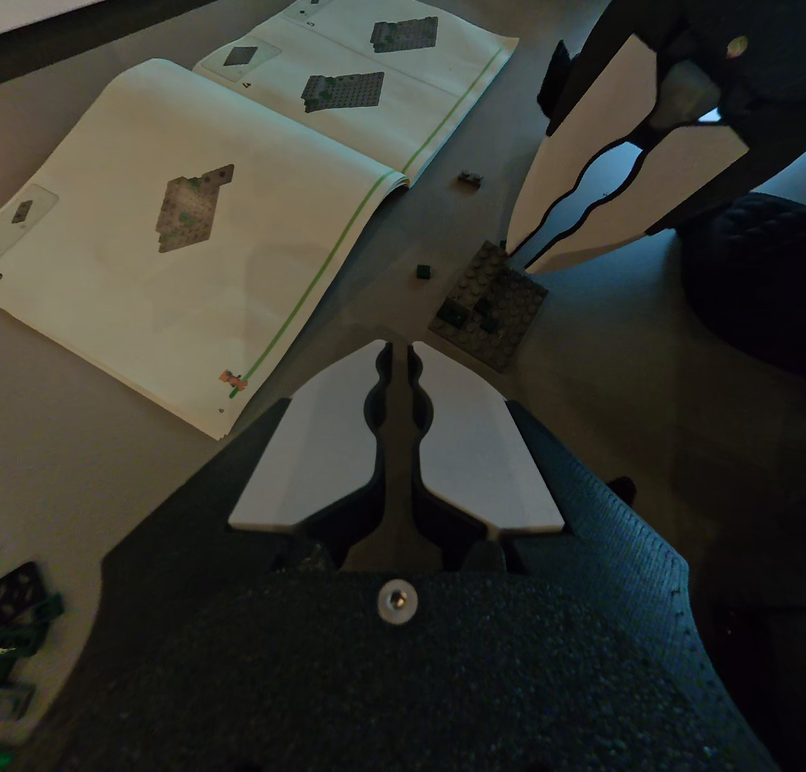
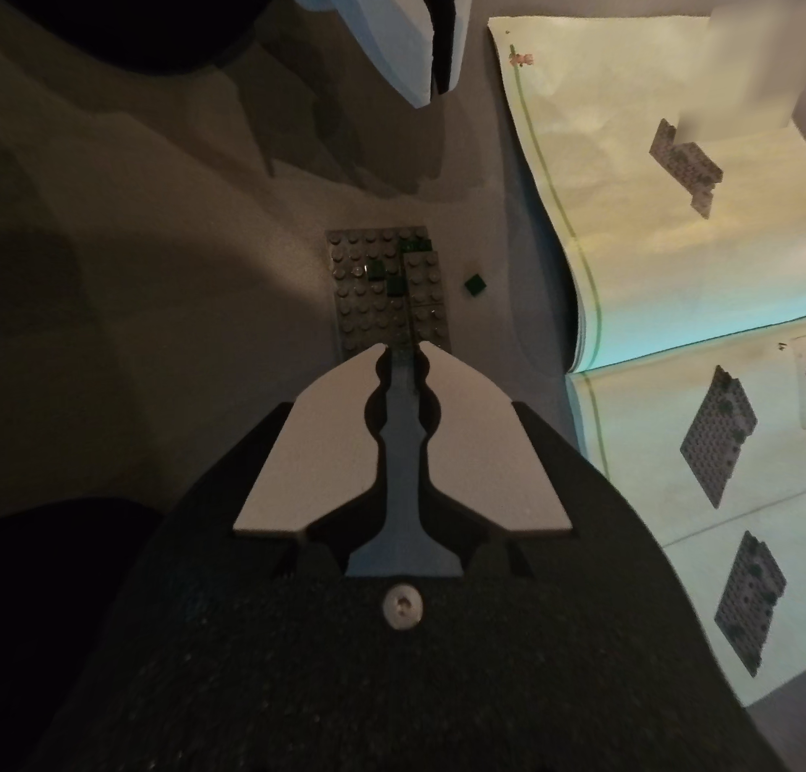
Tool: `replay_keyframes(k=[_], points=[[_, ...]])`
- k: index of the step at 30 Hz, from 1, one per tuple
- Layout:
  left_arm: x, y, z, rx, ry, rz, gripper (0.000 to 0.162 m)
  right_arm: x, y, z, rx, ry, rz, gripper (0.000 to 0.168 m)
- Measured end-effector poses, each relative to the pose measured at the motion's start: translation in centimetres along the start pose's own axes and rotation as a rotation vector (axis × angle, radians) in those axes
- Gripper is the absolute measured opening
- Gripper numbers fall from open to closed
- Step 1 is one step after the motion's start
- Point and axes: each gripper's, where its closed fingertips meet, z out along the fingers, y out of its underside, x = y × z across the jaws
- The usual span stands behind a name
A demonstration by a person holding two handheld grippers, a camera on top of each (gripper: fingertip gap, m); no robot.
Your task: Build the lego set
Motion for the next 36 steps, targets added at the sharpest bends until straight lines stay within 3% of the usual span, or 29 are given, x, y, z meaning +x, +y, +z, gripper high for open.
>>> replay_keyframes(k=[1,8,18,29,36], points=[[0.0,0.0,0.0,0.0,0.0,0.001,0.007,0.0,0.0,-0.2,0.004,0.0,0.003,0.009],[0.2,0.2,0.2,-0.012,0.008,0.008,0.006,1.4,2.0,-1.4,0.025,-0.062,0.061,0.011],[0.0,0.3,0.2,-0.011,0.002,-0.003,0.006,1.1,2.4,0.3,-0.021,-0.128,0.077,0.011],[0.3,0.3,0.2,-0.019,0.001,0.025,0.006,-0.3,0.8,-0.7,0.057,-0.097,0.066,0.0],[0.6,0.2,0.2,-0.018,-0.003,0.052,0.006,0.6,1.7,-0.2,0.045,-0.001,0.104,0.012]])
